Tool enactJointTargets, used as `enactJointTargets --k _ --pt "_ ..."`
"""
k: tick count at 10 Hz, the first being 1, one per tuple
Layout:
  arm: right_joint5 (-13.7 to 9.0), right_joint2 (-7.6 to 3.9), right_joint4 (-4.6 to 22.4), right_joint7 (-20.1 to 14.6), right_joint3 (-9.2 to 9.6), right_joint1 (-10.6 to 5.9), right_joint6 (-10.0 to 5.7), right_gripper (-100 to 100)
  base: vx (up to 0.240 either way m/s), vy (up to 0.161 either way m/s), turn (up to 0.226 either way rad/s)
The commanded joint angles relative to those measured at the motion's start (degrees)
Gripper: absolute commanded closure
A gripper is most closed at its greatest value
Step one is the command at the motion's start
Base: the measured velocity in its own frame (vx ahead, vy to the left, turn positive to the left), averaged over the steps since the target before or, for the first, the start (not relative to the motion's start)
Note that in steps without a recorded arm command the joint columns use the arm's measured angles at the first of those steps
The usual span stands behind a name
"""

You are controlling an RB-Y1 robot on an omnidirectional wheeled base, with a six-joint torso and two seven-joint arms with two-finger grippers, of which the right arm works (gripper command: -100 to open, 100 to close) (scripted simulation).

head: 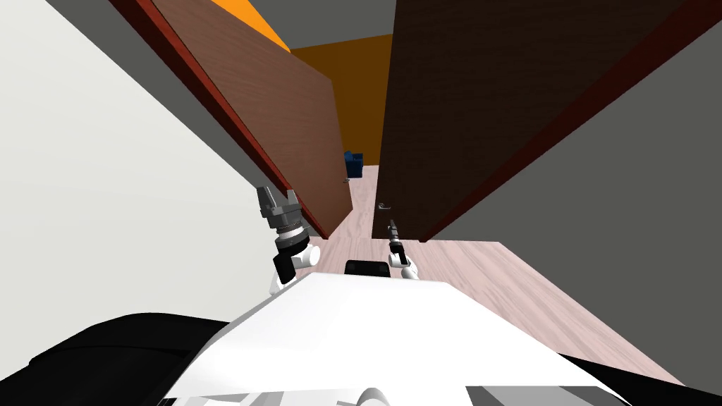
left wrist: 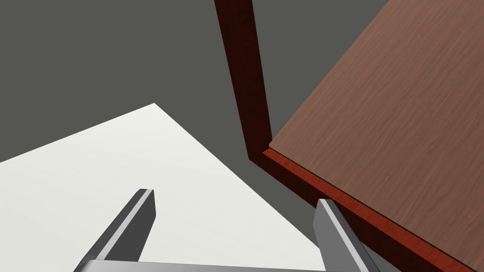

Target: Push the door open

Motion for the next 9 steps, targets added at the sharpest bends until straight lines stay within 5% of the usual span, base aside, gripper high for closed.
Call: enactJointTargets --k 1,3,5,9 --pt "-0.1 0.70 1.7 0.1 0.01 -0.58 -0.21 -100 0.148 -0.016 0.015" --pt "-0.2 0.90 3.3 0.1 -0.15 -1.41 -0.70 -100 0.130 -0.015 0.012" --pt "-0.4 -1.54 3.9 0.0 -0.38 -1.57 -1.01 -100 0.157 0.001 0.025" --pt "-0.5 -2.43 4.5 0.0 -0.78 -1.68 -1.47 -100 0.179 0.007 0.022"
